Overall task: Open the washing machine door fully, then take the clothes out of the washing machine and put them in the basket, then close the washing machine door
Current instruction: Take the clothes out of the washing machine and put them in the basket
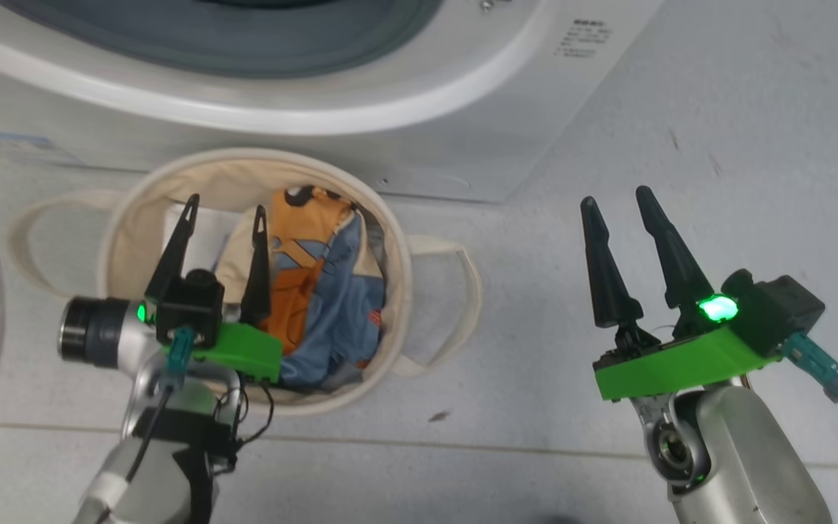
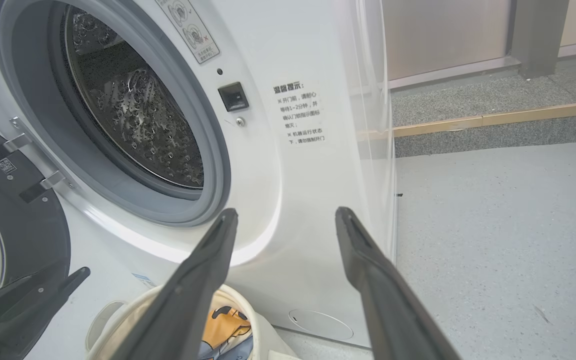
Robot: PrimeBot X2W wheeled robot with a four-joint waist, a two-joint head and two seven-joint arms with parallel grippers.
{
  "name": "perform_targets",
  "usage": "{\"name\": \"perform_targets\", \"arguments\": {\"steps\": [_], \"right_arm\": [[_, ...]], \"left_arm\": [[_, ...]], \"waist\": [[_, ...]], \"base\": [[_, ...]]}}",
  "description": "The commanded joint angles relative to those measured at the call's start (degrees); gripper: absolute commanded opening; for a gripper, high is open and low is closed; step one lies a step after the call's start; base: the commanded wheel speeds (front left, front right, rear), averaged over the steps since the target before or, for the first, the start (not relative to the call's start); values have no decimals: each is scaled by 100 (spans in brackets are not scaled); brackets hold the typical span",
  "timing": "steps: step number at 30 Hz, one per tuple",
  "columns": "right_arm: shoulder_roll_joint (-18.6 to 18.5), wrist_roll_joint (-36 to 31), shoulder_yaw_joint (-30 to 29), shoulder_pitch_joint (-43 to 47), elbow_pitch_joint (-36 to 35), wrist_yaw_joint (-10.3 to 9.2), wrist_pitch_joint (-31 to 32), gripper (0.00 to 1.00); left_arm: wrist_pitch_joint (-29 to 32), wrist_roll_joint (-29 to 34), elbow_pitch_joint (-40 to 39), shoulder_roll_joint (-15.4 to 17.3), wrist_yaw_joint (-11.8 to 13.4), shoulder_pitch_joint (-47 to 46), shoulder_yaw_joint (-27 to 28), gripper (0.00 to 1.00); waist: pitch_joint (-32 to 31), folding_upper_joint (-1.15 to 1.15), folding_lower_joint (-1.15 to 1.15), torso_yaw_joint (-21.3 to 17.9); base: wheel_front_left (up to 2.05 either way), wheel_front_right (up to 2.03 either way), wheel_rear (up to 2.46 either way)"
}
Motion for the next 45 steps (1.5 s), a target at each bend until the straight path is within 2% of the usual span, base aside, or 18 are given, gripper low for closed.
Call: {"name": "perform_targets", "arguments": {"steps": [1,11,19,24,28,45], "right_arm": [[11,-71,90,127,-156,5,-70,100],[11,-148,17,483,-121,5,-70,100],[11,-174,-8,923,-70,5,-70,100],[11,-163,-61,1152,-33,5,-70,100],[11,-134,-122,1288,-2,5,-70,100],[11,-176,-241,1366,28,5,-70,100]], "left_arm": [[-27,-33,-340,60,46,130,195,100],[-27,-77,-1711,-169,-14,1086,276,100],[-27,-77,-2401,-244,-158,1972,378,100],[-27,-71,-2535,-268,-163,2385,443,100],[-27,-158,-2605,-312,-319,2620,459,100],[-27,-10,-2512,-476,-509,3000,609,100]], "waist": [[-221,0,0,155],[-1118,0,0,565],[-1823,0,0,775],[-2108,0,0,800],[-2256,0,0,776],[-2406,0,0,539]], "base": [[0,0,0],[0,0,0],[0,0,0],[0,0,0],[0,0,0],[0,0,0]]}}
